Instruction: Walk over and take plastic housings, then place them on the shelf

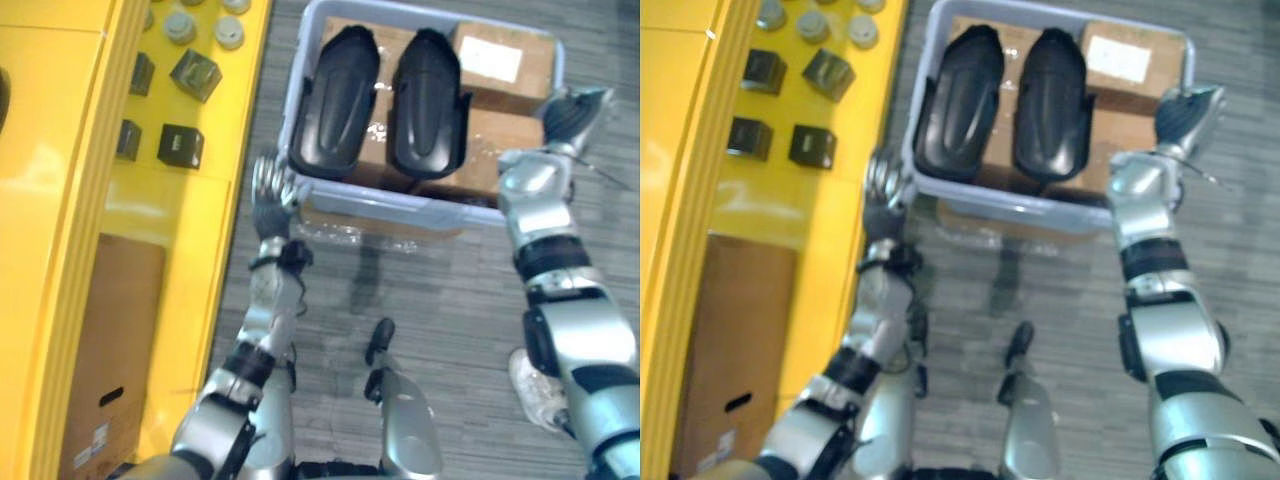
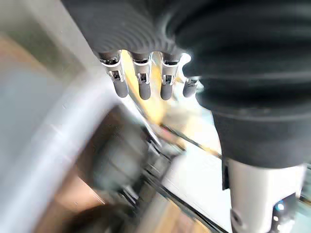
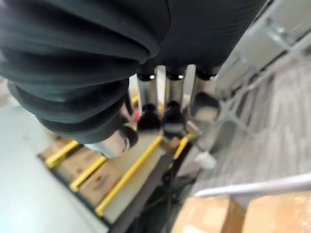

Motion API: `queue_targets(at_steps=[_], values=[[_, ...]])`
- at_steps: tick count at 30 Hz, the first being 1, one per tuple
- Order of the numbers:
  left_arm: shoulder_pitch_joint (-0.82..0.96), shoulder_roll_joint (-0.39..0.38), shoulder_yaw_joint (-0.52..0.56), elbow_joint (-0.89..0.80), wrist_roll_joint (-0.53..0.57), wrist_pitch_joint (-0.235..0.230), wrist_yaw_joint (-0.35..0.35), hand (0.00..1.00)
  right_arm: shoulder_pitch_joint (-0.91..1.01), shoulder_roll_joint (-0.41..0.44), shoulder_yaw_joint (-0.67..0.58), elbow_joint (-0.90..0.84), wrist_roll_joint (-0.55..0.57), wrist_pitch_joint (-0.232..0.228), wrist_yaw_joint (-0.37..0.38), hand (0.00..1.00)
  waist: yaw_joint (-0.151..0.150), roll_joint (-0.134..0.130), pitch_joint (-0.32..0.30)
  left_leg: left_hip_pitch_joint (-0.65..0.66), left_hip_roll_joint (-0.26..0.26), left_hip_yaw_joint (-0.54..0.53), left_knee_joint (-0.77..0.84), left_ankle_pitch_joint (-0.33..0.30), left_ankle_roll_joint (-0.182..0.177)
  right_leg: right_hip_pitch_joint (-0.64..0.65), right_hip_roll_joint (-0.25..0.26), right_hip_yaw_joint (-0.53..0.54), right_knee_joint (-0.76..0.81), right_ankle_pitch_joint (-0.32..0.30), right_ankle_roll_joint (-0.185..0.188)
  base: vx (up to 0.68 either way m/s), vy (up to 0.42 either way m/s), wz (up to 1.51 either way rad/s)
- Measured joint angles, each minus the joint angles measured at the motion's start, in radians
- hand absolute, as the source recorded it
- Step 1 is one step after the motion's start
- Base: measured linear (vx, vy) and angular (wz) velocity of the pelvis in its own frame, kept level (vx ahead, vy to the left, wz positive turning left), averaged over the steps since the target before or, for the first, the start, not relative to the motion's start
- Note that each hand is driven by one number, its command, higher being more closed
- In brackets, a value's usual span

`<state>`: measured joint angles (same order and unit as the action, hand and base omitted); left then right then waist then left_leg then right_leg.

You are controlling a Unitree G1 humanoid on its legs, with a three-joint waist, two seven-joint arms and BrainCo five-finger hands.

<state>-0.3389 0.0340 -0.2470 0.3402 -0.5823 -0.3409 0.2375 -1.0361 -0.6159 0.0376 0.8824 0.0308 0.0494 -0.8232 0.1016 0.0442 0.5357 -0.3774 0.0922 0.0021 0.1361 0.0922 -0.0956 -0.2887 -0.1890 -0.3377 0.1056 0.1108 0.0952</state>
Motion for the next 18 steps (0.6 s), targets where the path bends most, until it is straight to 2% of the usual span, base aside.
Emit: queue_targets(at_steps=[2,5,6,8,10,12,15,18], values=[[0.125,0.02,-0.001,-0.022,0.055,0.04,-0.017,0.0,0.049,-0.031,-0.039,-0.002,0.017,-0.006,-0.02,0.0,0.015,0.022,0.003,-0.011,-0.008,-0.022,0.009,-0.004,0.001,0.006,-0.002,-0.019,0.004,-0.006,0.002,0.03,0.001,0.22],[0.243,0.051,0.001,-0.021,0.092,0.09,-0.022,0.0,0.086,-0.076,-0.057,-0.002,0.057,-0.013,-0.031,0.0,0.041,0.037,0.003,-0.011,-0.018,-0.025,0.012,-0.009,0.007,0.01,-0.011,-0.023,0.005,-0.011,0.007,0.04,0.014,0.12],[0.272,0.059,0.001,-0.006,0.154,0.095,-0.012,0.0,0.093,-0.117,-0.057,0.001,0.073,-0.017,-0.03,0.0,0.053,0.049,0.003,-0.011,-0.025,-0.027,0.013,-0.01,0.01,0.011,-0.019,-0.025,0.008,-0.013,0.01,0.03,0.048,0.15],[0.303,0.072,0.002,0.046,0.272,0.092,0.015,0.0,0.093,-0.169,-0.057,0.008,0.102,-0.039,-0.028,0.0,0.054,0.077,0.002,-0.013,-0.039,-0.048,0.016,-0.01,0.011,0.023,-0.03,-0.046,0.012,-0.018,0.016,0.01,0.047,0.26],[0.328,0.089,0.014,0.127,0.35,0.085,0.065,0.0,0.09,-0.202,-0.054,0.043,0.146,-0.055,-0.02,0.0,0.066,0.087,-0.002,-0.013,-0.043,-0.05,0.018,-0.012,0.013,0.025,-0.035,-0.05,0.012,-0.021,0.018,0.0,0.032,0.12],[0.355,0.113,0.023,0.227,0.431,0.077,0.124,0.0,0.089,-0.248,-0.053,0.107,0.193,-0.075,-0.005,0.0,0.097,0.1,0.001,-0.017,-0.046,-0.055,0.02,-0.013,0.015,0.025,-0.038,-0.055,0.01,-0.024,0.017,0.01,0.023,0.04],[0.389,0.118,0.045,0.347,0.465,0.058,0.156,0.0,0.082,-0.271,-0.037,0.13,0.193,-0.077,-0.004,0.0,0.111,0.118,-0.005,-0.039,-0.05,-0.072,0.024,-0.013,0.015,0.013,-0.041,-0.073,0.005,-0.028,0.013,0.0,0.015,0.15],[0.431,0.117,0.049,0.456,0.464,0.044,0.152,0.0,0.045,-0.273,-0.006,0.168,0.194,-0.073,-0.01,0.0,0.134,0.121,-0.007,-0.053,-0.05,-0.072,0.025,-0.013,0.015,-0.005,-0.044,-0.073,0.002,-0.032,0.011,0.0,0.0,0.0]])
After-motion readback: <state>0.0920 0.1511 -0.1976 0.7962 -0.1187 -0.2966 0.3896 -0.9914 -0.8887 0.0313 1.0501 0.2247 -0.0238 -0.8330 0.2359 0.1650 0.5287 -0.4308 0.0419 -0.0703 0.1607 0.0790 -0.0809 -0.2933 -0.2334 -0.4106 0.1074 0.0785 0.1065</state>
